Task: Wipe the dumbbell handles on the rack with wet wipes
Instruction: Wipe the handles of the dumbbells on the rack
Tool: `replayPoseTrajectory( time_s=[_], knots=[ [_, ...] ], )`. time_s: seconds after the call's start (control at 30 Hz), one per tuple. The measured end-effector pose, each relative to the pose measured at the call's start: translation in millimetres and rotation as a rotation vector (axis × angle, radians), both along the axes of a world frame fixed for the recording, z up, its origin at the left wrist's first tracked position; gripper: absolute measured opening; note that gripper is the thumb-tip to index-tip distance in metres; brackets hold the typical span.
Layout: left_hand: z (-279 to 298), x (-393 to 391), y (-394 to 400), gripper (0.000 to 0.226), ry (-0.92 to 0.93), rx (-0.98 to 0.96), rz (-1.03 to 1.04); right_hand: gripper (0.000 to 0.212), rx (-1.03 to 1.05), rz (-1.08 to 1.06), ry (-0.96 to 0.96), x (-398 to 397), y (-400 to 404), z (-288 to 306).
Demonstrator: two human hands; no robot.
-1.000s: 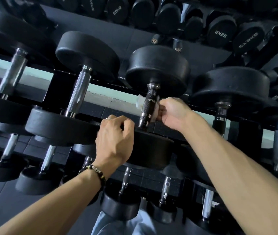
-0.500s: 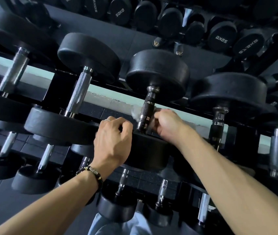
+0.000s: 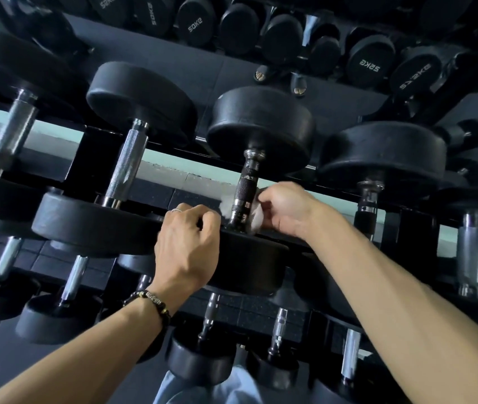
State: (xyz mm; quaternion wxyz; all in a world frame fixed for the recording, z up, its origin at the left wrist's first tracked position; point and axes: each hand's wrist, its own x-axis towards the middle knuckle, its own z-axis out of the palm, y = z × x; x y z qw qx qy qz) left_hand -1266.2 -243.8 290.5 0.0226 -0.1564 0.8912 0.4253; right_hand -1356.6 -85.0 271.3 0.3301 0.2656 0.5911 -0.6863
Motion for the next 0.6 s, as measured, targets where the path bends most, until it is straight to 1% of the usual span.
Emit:
replayPoseTrajectory(
  time_s=[0.07, 0.13, 0.17, 0.23, 0.33, 0.4, 0.43, 0.5, 0.53, 0.6],
  knots=[
    [-1, -1, 0, 0.049, 0.001, 0.006, 0.002, 0.03, -0.024, -0.151, 0.077, -11, -7, -1],
    [-2, 0, -1, 0.048, 0.005, 0.005, 0.0, 0.031, -0.037, -0.217, 0.055, -11, -17, -6],
    [-2, 0, -1, 0.048, 0.006, 0.003, -0.003, 0.033, -0.053, -0.19, 0.003, -5, -19, -9],
    [-2, 0, -2, 0.048, 0.0, 0.001, -0.012, 0.036, -0.044, -0.054, -0.062, 8, -18, -10],
    [-2, -1, -1, 0.049, -0.004, -0.011, -0.015, 0.027, 0.071, 0.084, -0.037, 8, -8, 0],
    [-2, -1, -2, 0.047, 0.002, -0.016, -0.016, 0.024, 0.241, 0.181, 0.062, 8, -1, 5],
    [-2, 0, -3, 0.046, 0.003, -0.015, -0.019, 0.021, 0.367, 0.236, 0.151, 9, 4, 6],
    [-4, -1, -2, 0.046, -0.006, -0.005, -0.024, 0.025, 0.6, 0.308, 0.327, 16, 14, 13],
    [-4, -1, -2, 0.046, -0.015, -0.007, -0.031, 0.021, 0.633, 0.297, 0.395, 22, 17, 21],
    [-5, -3, -4, 0.048, -0.068, -0.018, -0.071, 0.013, 0.567, 0.26, 0.541, 33, 15, 43]
  ],
)
